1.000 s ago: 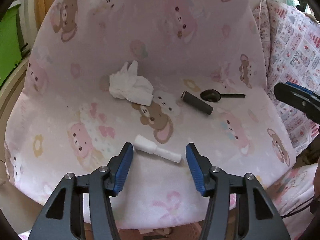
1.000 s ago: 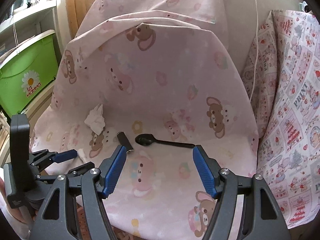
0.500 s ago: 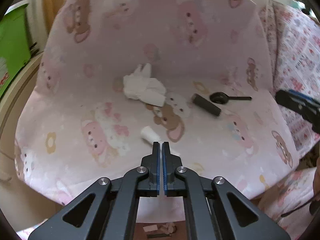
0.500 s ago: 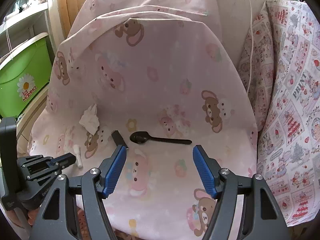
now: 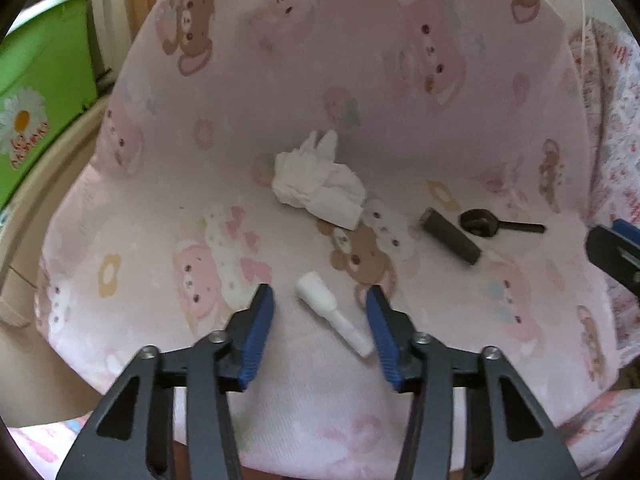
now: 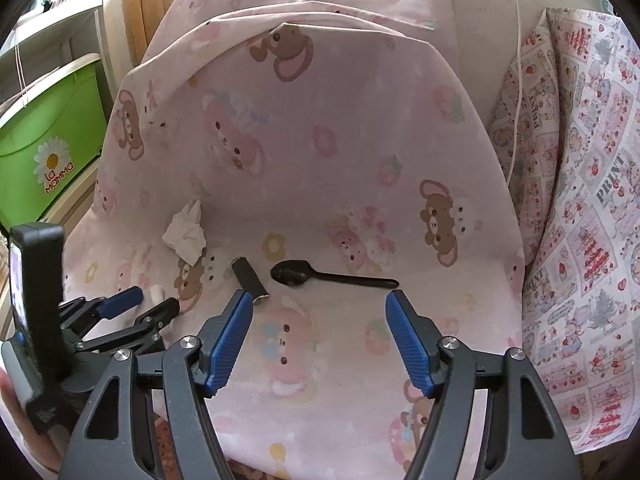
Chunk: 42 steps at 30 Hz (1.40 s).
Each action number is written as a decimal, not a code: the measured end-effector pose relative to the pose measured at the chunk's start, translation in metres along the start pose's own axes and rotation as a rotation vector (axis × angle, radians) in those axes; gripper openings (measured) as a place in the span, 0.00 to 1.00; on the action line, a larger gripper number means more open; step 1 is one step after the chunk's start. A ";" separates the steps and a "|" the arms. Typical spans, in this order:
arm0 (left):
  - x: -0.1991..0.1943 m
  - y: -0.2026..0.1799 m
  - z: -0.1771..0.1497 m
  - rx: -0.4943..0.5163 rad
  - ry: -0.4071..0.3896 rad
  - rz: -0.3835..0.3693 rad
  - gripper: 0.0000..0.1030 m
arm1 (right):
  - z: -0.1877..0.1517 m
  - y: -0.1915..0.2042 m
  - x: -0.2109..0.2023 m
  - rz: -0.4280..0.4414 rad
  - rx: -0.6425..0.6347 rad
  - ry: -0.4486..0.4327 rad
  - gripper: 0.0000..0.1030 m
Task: Collect trash
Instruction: 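Lower the left gripper onto the white plastic tube and close on it, then grasp the black cylinder upright with the right gripper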
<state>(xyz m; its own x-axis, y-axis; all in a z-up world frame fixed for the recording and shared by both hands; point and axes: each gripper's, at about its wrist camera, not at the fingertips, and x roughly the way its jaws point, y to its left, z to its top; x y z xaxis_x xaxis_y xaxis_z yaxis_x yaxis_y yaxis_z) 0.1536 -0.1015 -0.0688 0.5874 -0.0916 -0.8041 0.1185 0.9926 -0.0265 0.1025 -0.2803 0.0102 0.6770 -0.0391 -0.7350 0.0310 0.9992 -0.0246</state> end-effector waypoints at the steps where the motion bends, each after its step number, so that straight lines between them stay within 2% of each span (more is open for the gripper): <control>1: 0.000 0.001 0.000 -0.008 -0.003 0.017 0.32 | 0.000 0.001 0.000 -0.001 -0.006 -0.002 0.69; 3: 0.000 0.005 0.000 -0.024 -0.004 0.016 0.15 | 0.000 0.003 -0.001 -0.008 -0.015 -0.007 0.69; 7: -0.003 0.016 0.000 -0.051 0.011 -0.028 0.12 | 0.000 0.003 -0.003 -0.005 -0.021 -0.012 0.69; 14: -0.039 0.043 -0.003 -0.066 -0.049 -0.108 0.12 | 0.002 0.008 -0.007 0.033 -0.041 -0.033 0.69; 16: -0.047 0.052 -0.006 -0.071 -0.061 -0.109 0.12 | 0.002 0.010 -0.003 0.070 -0.037 -0.024 0.69; 19: -0.058 0.054 -0.010 -0.061 -0.090 -0.064 0.12 | 0.003 0.018 0.008 0.086 -0.044 -0.014 0.69; 24: -0.060 0.063 -0.009 -0.086 -0.092 -0.070 0.12 | 0.014 0.042 0.032 0.061 -0.225 -0.010 0.69; 28: -0.061 0.062 -0.008 -0.083 -0.092 -0.061 0.12 | 0.023 0.047 0.064 0.197 -0.276 0.099 0.52; 29: -0.062 0.062 -0.008 -0.079 -0.094 -0.060 0.12 | 0.024 0.048 0.070 0.202 -0.277 0.107 0.46; 32: -0.063 0.061 -0.009 -0.067 -0.099 -0.045 0.13 | 0.025 0.052 0.084 0.202 -0.279 0.111 0.39; 35: -0.061 0.062 -0.010 -0.054 -0.098 -0.017 0.12 | 0.024 0.049 0.096 0.231 -0.236 0.145 0.37; 39: -0.059 0.067 -0.011 -0.068 -0.089 -0.028 0.12 | 0.017 0.057 0.106 0.188 -0.274 0.157 0.36; 42: -0.060 0.069 -0.011 -0.071 -0.091 -0.025 0.13 | 0.012 0.061 0.106 0.185 -0.288 0.156 0.24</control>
<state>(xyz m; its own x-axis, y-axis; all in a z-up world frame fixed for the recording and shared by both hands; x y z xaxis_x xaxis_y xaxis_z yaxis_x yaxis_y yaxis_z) 0.1182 -0.0271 -0.0287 0.6558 -0.1200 -0.7453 0.0791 0.9928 -0.0903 0.1854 -0.2232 -0.0612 0.5307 0.1212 -0.8389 -0.3047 0.9508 -0.0554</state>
